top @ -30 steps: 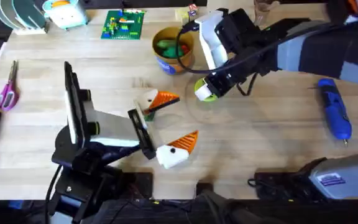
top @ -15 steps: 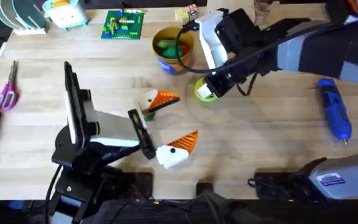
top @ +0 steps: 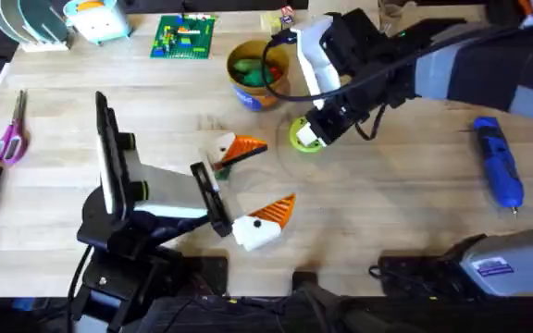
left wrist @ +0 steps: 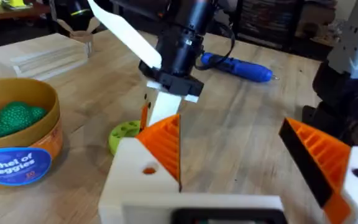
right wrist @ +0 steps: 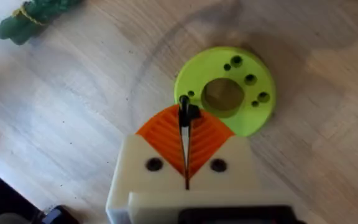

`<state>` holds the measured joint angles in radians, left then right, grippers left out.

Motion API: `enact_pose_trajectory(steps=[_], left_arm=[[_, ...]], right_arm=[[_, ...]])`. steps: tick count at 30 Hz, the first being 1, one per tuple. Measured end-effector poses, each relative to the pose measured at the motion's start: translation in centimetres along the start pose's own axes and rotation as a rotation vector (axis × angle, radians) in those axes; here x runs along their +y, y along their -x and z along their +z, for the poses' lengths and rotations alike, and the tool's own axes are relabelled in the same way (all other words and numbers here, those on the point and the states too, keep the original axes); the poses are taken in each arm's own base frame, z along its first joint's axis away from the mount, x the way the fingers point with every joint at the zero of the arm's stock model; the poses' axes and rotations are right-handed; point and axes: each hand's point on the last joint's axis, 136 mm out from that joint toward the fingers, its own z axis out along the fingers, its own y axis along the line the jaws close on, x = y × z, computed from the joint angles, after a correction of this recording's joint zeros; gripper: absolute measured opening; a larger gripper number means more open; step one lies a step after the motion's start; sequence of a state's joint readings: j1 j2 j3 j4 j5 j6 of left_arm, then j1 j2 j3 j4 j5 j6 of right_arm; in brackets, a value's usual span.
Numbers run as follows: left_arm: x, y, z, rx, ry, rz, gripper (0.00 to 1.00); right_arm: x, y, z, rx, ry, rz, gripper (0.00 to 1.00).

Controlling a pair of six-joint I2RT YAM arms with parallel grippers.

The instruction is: Pick up the gripper from the table and insert it into the empty holder that is missing its gripper. Then pick up a screw, insert it into the mounting hole, and use the screwdriver to tighten it. Finally, clean up the table by picking up the vegetable and placing it into the bucket.

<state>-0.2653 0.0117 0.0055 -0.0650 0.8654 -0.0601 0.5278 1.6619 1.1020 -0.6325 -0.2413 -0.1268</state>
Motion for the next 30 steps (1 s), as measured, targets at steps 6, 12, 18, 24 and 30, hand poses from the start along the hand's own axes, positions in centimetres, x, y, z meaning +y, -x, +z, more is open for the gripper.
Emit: enact_pose_trajectory(steps=[6, 12, 18, 24, 30], left_arm=[[0.0, 0.0, 0.0, 0.0, 0.0, 0.0, 0.992], [0.0, 0.0, 0.0, 0.0, 0.0, 0.0, 0.993], [0.0, 0.0, 0.0, 0.0, 0.0, 0.0, 0.993], [0.0, 0.0, 0.0, 0.0, 0.0, 0.0, 0.992], [0.0, 0.0, 0.0, 0.0, 0.0, 0.0, 0.992]], right_arm=[[0.8, 2.4, -4.0, 0.004, 0.001, 0.001, 0.007], [2.3, 4.4, -9.0, 0.003, -0.015, -0.045, 0.007], [6.0, 5.4, -12.1, 0.009, -0.077, -0.211, 0.007], [9.4, 4.8, -14.2, 0.039, -0.098, -0.3, 0.006], [11.7, 4.8, -16.0, 0.078, -0.099, -0.329, 0.006]])
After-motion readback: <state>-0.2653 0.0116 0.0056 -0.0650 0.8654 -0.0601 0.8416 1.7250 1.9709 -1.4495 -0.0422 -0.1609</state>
